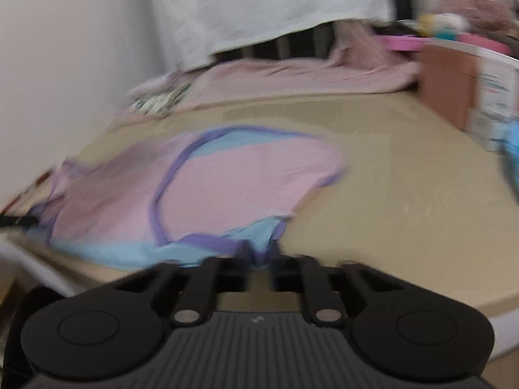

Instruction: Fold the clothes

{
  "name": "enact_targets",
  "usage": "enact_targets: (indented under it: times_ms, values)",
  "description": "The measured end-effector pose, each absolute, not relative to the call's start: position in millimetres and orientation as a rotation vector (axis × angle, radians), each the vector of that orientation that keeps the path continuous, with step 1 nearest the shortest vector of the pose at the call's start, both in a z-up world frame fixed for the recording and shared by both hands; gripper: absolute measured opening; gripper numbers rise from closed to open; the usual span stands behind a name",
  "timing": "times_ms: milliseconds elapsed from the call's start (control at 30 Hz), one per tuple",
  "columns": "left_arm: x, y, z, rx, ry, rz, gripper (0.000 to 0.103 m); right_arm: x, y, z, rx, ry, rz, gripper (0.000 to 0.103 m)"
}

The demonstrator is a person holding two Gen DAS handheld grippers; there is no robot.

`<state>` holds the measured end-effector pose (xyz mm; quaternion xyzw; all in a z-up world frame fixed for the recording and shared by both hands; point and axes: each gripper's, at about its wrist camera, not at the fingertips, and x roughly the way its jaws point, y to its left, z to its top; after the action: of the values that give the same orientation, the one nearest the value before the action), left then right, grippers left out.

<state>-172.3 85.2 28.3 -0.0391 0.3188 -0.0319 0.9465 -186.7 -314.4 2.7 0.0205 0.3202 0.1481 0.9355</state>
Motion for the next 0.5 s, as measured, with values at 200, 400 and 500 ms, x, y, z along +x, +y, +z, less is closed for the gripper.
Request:
enact_targets:
  times_ms: [200,400,500]
  values:
    - [-126,116,48,-0.118,0.650,0.228,0.048,-193,-273,22,0.008,0.583,0.553,0.031]
    - [-149,125,39,-0.459,0.680,0.208,0.078,-132,-284,77,-0.008,0.468,0.530,0.041]
    - [-138,103,36,-0.340,0.617,0.207,0.081,-51,-229,86,-0.176,0.508,0.629,0.049]
